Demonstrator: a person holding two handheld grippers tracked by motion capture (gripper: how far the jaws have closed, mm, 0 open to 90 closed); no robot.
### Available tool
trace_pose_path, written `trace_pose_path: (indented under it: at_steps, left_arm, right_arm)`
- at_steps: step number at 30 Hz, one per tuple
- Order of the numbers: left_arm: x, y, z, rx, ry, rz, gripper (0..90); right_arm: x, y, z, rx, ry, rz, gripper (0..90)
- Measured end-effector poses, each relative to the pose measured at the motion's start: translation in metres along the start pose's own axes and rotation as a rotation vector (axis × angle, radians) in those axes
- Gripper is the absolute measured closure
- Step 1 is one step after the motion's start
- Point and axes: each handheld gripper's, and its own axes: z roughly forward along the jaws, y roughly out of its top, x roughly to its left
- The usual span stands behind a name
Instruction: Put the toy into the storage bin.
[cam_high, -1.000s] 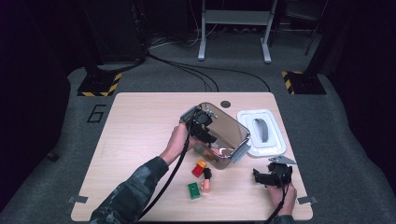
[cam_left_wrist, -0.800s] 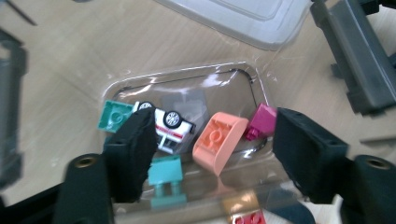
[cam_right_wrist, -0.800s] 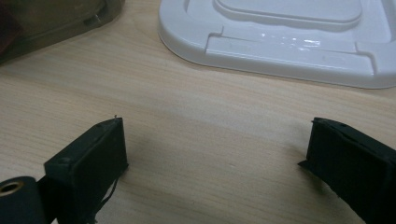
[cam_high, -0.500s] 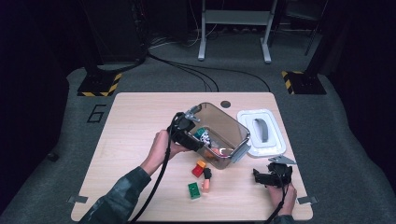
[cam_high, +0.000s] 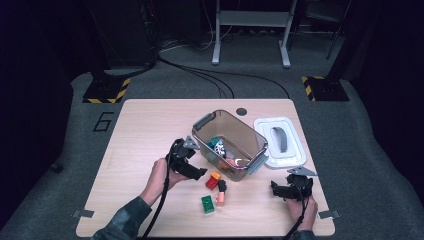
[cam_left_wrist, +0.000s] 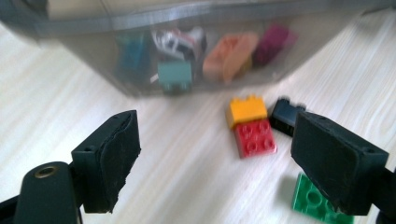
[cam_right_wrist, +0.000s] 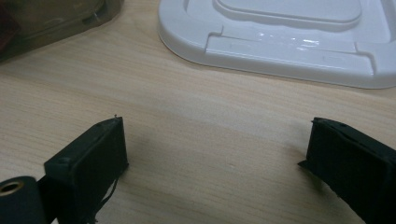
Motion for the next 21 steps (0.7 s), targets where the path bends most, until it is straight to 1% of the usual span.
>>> trace_pose_path:
  at_steps: [1,2,4,5,7,11,13,14,15,16,17,18,19,20,21]
  left_arm:
    - [-0.002,-0.005,0.003,0.005,-0.004,-0.004,15.5]
    - [-0.005,-0.009,0.006,0.014,0.002,-0.005,15.5]
    - [-0.010,-0.016,0.011,0.026,-0.005,-0.009,15.4]
    - [-0.013,-0.020,0.014,0.024,0.000,-0.016,15.4]
    - [-0.018,-0.026,0.017,0.019,-0.007,-0.025,15.2]
    - [-0.032,-0.037,0.024,0.037,-0.023,-0.023,15.1]
    - [-0.040,-0.042,0.029,0.052,-0.023,-0.001,14.9]
    - [-0.044,-0.045,0.032,0.054,-0.028,0.001,14.9]
    - [-0.044,-0.045,0.032,0.054,-0.028,0.001,14.9]
    - [-0.048,-0.047,0.034,0.062,-0.021,0.006,14.9]
    - [-0.053,-0.051,0.038,0.071,-0.022,0.009,14.8]
    - [-0.055,-0.052,0.040,0.079,-0.025,0.015,14.8]
    - [-0.057,-0.054,0.041,0.082,-0.018,0.020,14.8]
    - [-0.058,-0.054,0.041,0.094,-0.011,0.034,14.9]
    - [-0.058,-0.055,0.041,0.094,-0.013,0.035,15.0]
  right_arm:
    - [0.000,0.000,0.000,0.000,0.000,0.000,4.2]
    - [0.000,0.000,0.000,0.000,0.000,-0.001,4.2]
    - [0.000,0.000,0.000,0.000,0.000,-0.001,4.2]
    - [0.000,0.000,0.000,0.001,-0.001,-0.001,4.2]
    - [0.000,0.000,0.000,0.000,-0.001,-0.001,4.2]
    - [0.000,0.000,0.000,0.000,0.000,-0.001,4.2]
    - [0.000,0.000,0.000,0.001,-0.001,-0.001,4.2]
    - [0.000,0.000,0.000,0.001,0.000,-0.001,4.2]
    - [0.000,0.000,0.000,0.001,0.000,-0.001,4.2]
    - [0.000,0.000,0.000,0.001,0.000,-0.001,4.2]
    - [0.000,0.000,0.000,0.001,0.000,-0.001,4.2]
    - [0.000,0.000,0.000,0.000,0.000,-0.001,4.2]
    - [0.000,0.000,0.000,0.000,0.000,-0.001,4.2]
    - [0.000,0.000,0.000,0.000,0.000,-0.001,4.2]
    - [0.000,0.000,0.000,0.000,-0.001,0.000,4.3]
